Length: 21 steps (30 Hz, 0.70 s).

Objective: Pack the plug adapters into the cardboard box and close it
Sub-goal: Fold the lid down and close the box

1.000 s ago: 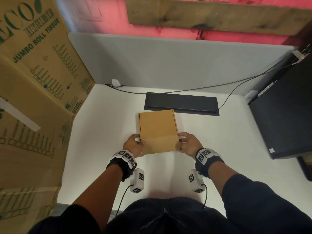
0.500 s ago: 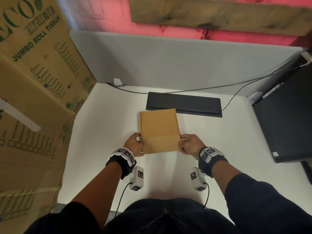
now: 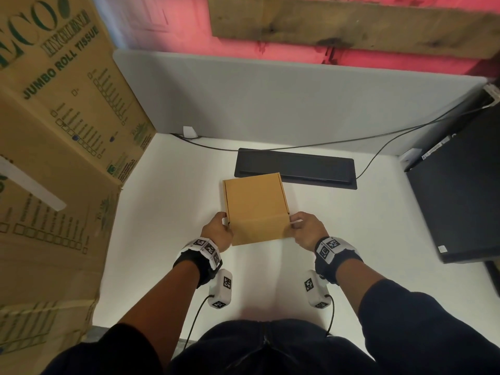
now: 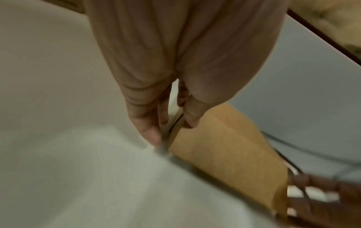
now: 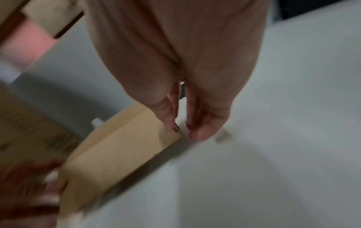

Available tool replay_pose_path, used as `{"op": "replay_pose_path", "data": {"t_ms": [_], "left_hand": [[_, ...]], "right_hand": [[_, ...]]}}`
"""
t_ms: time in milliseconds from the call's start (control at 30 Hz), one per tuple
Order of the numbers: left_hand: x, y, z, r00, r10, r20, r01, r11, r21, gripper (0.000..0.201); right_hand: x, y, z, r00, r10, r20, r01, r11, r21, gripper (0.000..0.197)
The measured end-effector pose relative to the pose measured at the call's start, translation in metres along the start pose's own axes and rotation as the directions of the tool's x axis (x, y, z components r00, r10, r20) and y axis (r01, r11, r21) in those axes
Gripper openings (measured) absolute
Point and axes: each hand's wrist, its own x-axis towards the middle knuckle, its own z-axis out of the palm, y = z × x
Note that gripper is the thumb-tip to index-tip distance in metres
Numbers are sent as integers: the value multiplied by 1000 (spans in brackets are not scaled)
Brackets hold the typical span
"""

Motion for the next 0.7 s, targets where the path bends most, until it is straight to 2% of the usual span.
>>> {"op": "replay_pose_path", "data": {"t_ms": [67, 133, 167, 233, 267, 300, 367, 433, 500, 600, 700], "left_hand": [[-7, 4, -2, 986, 149, -71, -129, 965, 227, 68], [-13, 11, -5, 963, 263, -58, -220, 893, 392, 94], [-14, 16, -6, 949, 313, -37, -253, 826, 504, 102], [-10, 28, -7, 915, 403, 35, -303, 627, 718, 103], [-6, 34, -6, 895, 439, 77, -326, 525, 786, 102], [-4, 41, -6, 879, 464, 114, -341, 441, 831, 102], [3, 46, 0, 874, 456, 167, -341, 329, 881, 109], [10, 47, 5, 883, 433, 184, -322, 271, 907, 119], [15, 46, 9, 872, 448, 196, -322, 225, 919, 124], [20, 46, 12, 827, 500, 257, -382, 163, 910, 125], [20, 49, 20, 783, 539, 310, -443, 135, 886, 115]], "right_hand": [[0, -7, 2, 994, -81, -77, 59, 964, -260, 43], [-1, -19, 4, 975, -218, -44, 185, 904, -385, 59], [-2, -25, 4, 955, -297, -15, 253, 837, -485, 67], [-1, -37, 5, 882, -466, 68, 358, 569, -740, 82], [0, -43, 5, 852, -510, 116, 386, 464, -797, 82], [3, -47, 7, 850, -504, 153, 396, 420, -817, 79], [8, -48, 11, 866, -462, 190, 398, 408, -822, 77], [10, -46, 15, 868, -459, 191, 397, 409, -821, 81], [9, -41, 18, 859, -478, 185, 401, 403, -823, 80], [3, -32, 19, 848, -509, 148, 383, 395, -835, 70], [-2, -22, 13, 847, -525, 85, 339, 411, -846, 56]]}}
